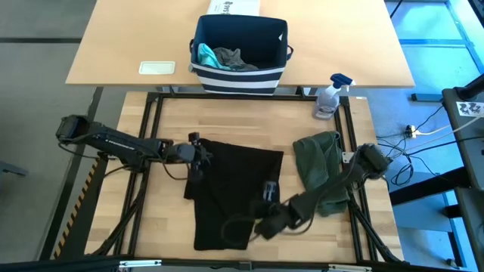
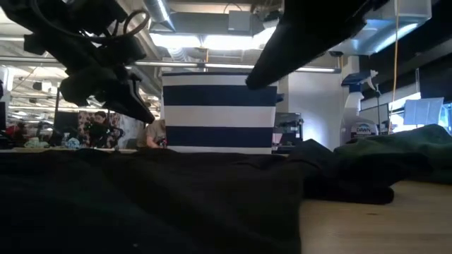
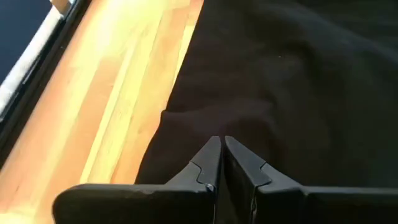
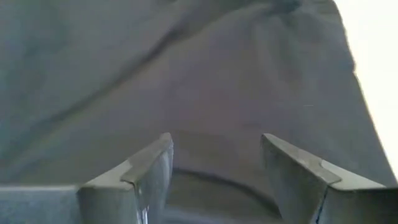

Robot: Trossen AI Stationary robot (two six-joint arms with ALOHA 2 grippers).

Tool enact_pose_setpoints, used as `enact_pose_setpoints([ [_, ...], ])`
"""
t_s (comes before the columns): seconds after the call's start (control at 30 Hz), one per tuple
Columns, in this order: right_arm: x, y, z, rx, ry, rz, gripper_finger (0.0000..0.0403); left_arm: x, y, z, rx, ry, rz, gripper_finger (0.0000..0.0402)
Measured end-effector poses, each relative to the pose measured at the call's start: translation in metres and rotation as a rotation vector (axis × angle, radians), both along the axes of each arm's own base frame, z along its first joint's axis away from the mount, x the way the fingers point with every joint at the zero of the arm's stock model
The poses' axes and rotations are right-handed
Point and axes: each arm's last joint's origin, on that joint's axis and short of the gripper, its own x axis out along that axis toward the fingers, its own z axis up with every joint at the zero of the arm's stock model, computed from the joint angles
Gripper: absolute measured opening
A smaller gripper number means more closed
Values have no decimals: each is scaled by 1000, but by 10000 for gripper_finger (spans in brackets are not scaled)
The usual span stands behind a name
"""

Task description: Fold Laundry from Bin

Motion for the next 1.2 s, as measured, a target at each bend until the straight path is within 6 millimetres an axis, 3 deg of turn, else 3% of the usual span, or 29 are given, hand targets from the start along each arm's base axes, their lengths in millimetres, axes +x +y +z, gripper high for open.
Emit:
enact_pose_setpoints([
  [0.17,-31,-46,2,30,-132,-57,241,0,8,0,0,4,22,14],
  [0.4,-75,-133,-33,265,-388,-144,241,-1,28,0,26,20,72,14],
  [0.53,-99,-166,-59,362,-464,-226,241,-2,37,0,-14,11,68,14],
  [0.67,-107,-177,-69,395,-451,-300,241,-3,44,-1,-55,8,78,14],
  [0.8,-104,-177,-67,375,-459,-324,241,-2,52,-8,-85,36,100,14],
  [1.2,-114,-196,-82,361,-324,-566,241,-3,74,-44,-205,202,191,14],
])
